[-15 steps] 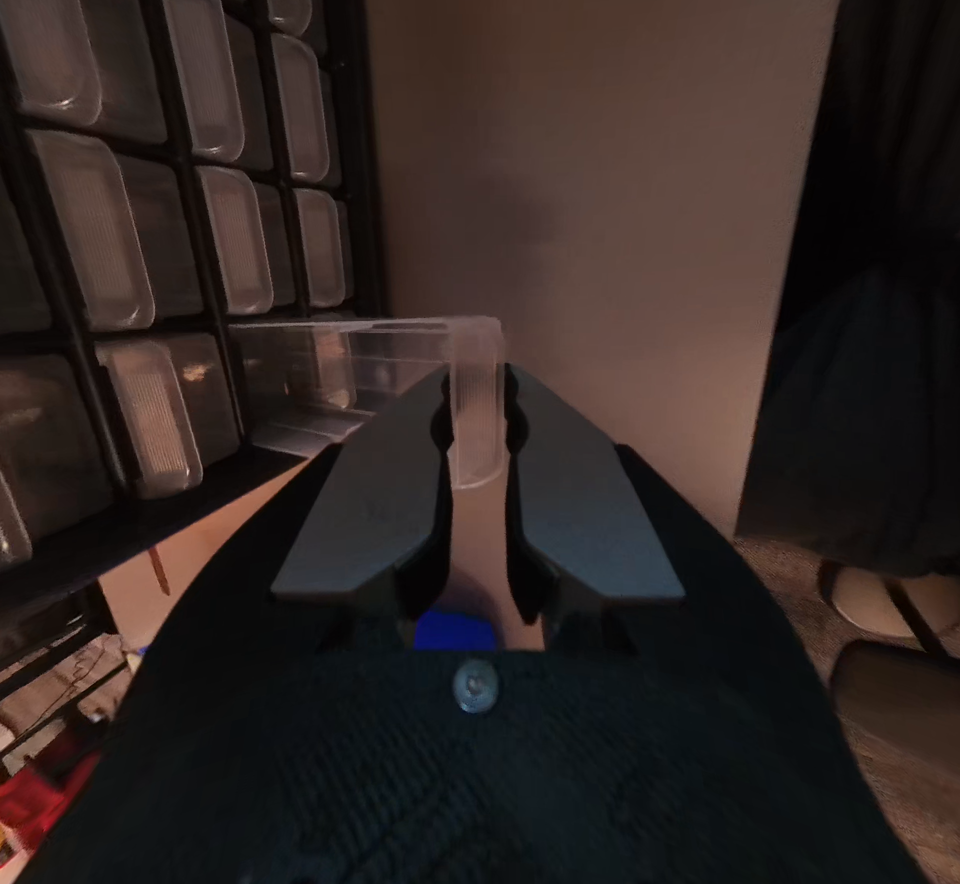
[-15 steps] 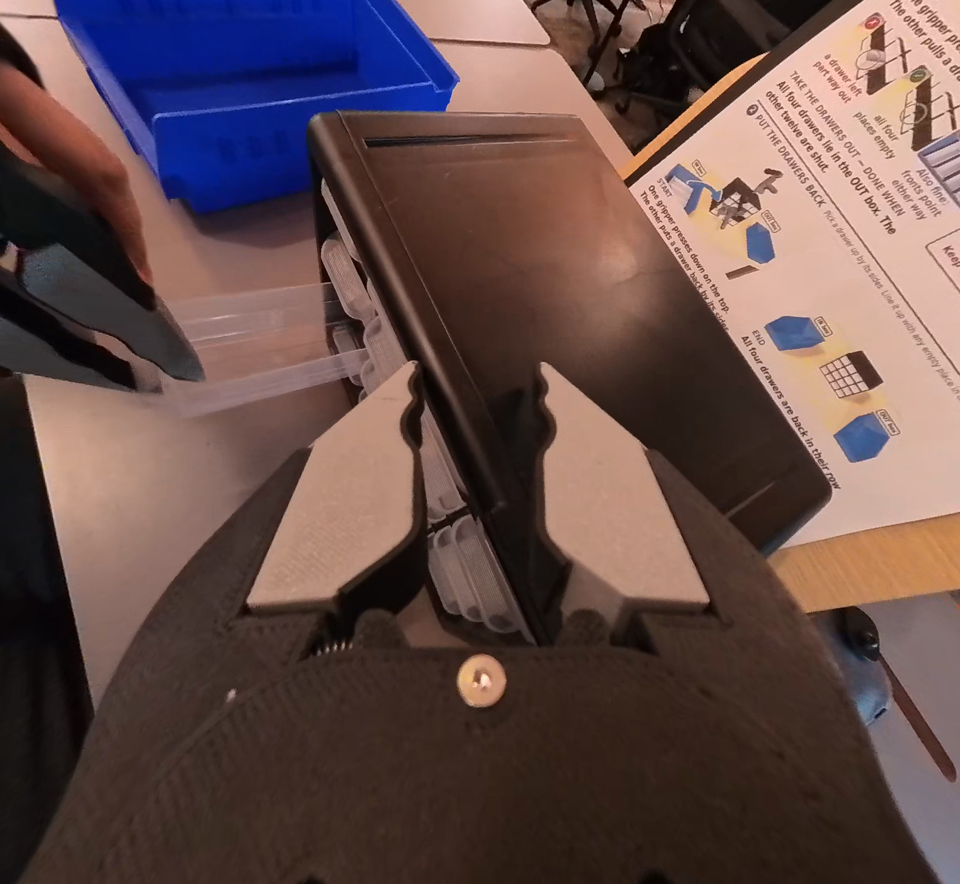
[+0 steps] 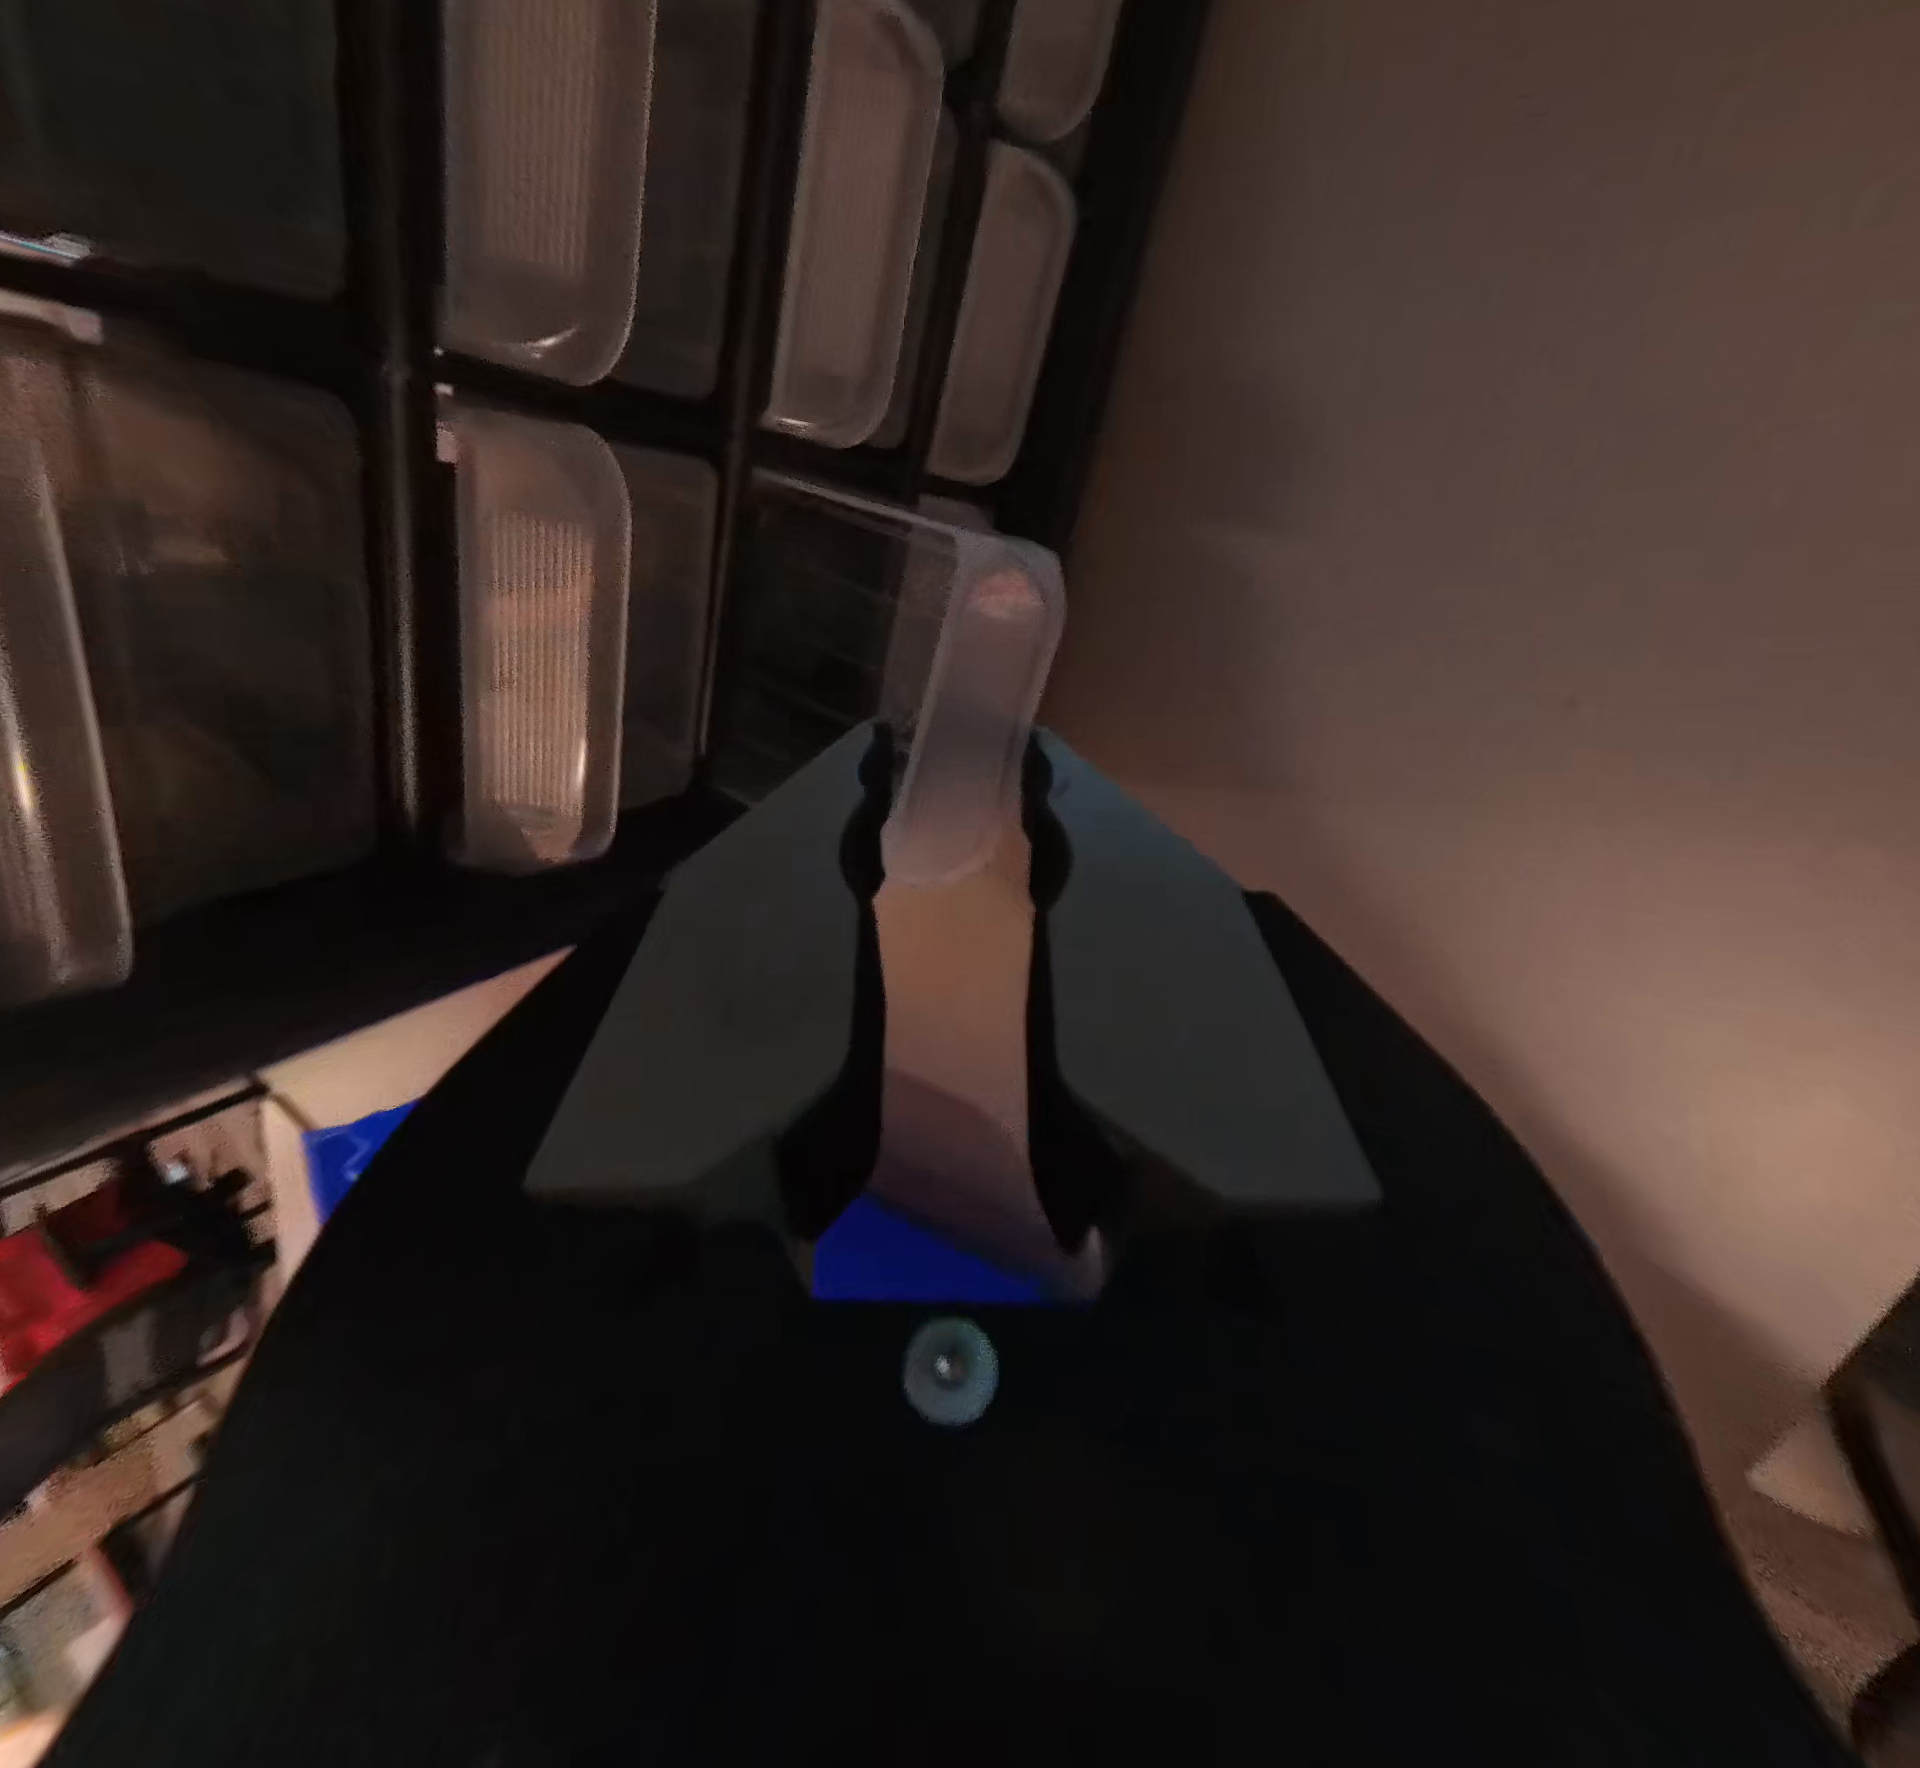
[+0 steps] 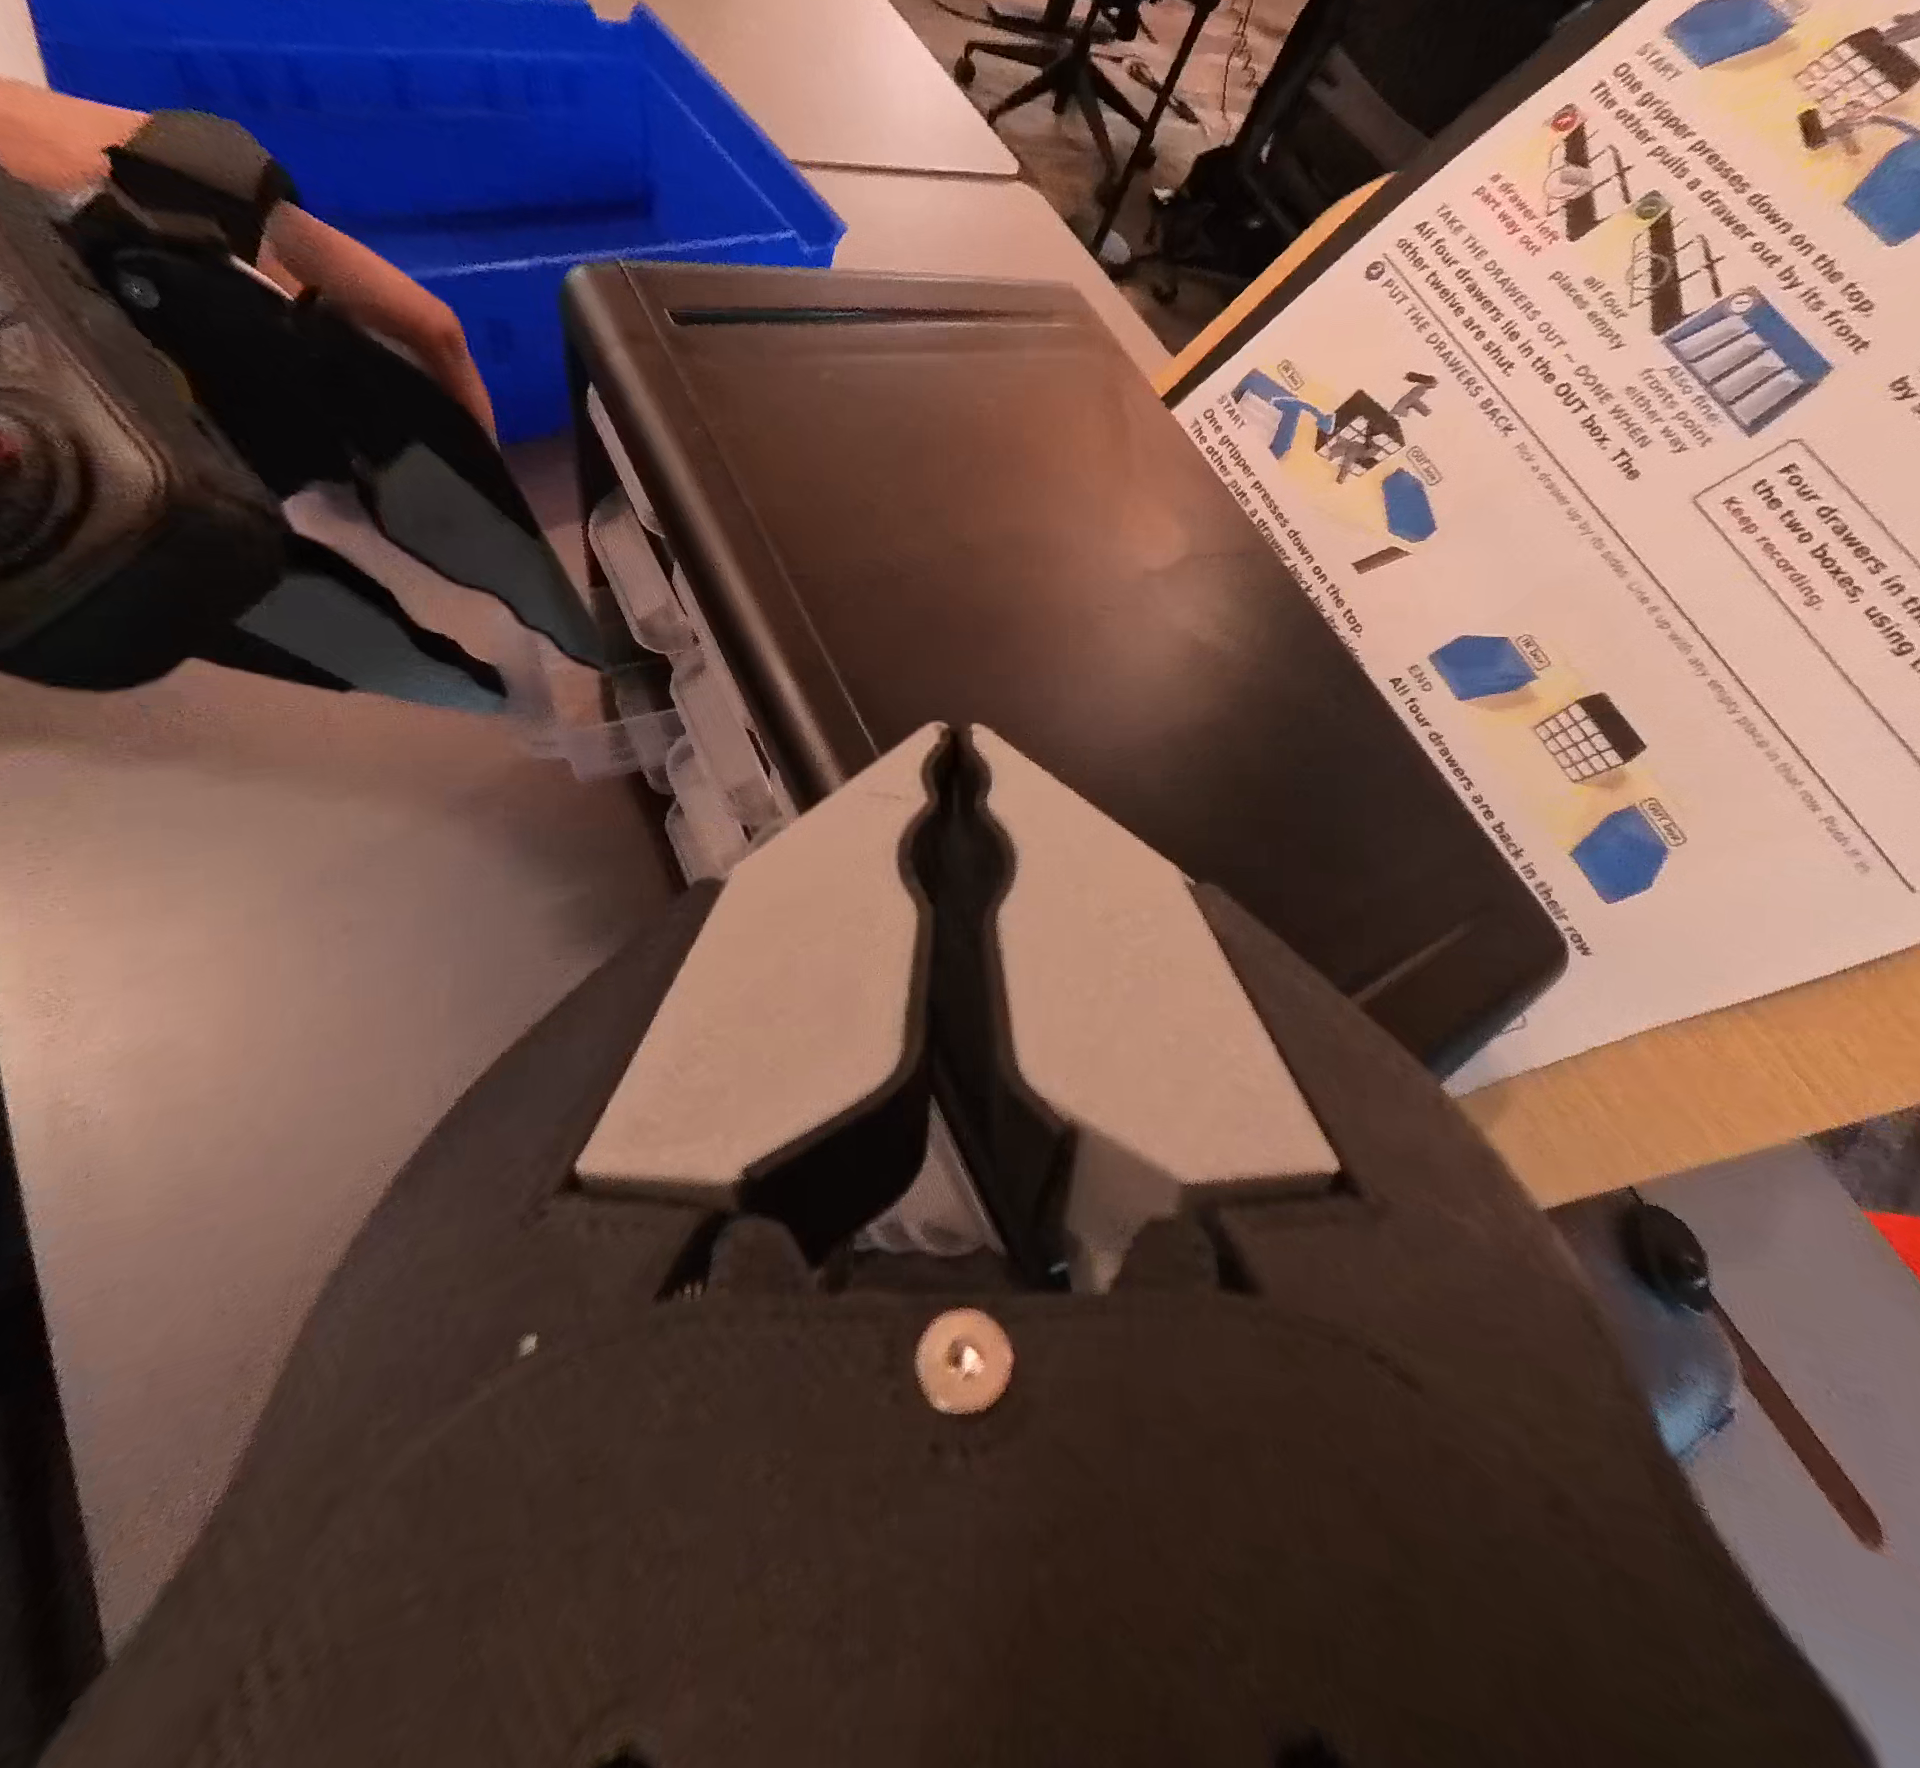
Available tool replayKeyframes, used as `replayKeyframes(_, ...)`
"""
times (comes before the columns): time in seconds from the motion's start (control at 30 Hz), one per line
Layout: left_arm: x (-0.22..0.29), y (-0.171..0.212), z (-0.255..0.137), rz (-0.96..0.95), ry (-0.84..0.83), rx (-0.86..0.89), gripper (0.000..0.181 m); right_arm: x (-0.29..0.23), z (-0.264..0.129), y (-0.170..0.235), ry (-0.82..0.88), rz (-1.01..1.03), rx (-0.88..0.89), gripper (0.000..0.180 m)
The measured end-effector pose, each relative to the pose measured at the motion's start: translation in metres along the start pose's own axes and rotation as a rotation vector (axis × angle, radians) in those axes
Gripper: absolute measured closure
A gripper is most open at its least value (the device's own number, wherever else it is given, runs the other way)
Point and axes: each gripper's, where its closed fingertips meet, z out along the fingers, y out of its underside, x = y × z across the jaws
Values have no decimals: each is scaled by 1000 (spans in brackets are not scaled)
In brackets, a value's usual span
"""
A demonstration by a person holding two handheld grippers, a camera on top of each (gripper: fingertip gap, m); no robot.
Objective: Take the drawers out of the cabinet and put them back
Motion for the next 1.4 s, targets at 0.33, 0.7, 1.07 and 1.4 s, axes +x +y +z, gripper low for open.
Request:
replayKeyframes(0.33, 14, -16, -49, -54, -4, 242, 176, 4, -2, 7, 13, -4, -60, 180)
replayKeyframes(0.7, 73, -29, -66, 80, 264, 324, 181, 5, -4, 7, 26, 5, -41, 180)
replayKeyframes(1.07, 8, -33, 13, -185, -56, 214, 181, -13, -24, 11, 17, 54, -24, 155)
replayKeyframes(1.4, 51, -66, 10, -347, -83, 637, 136, -99, -73, 63, -149, 239, 342, 147)
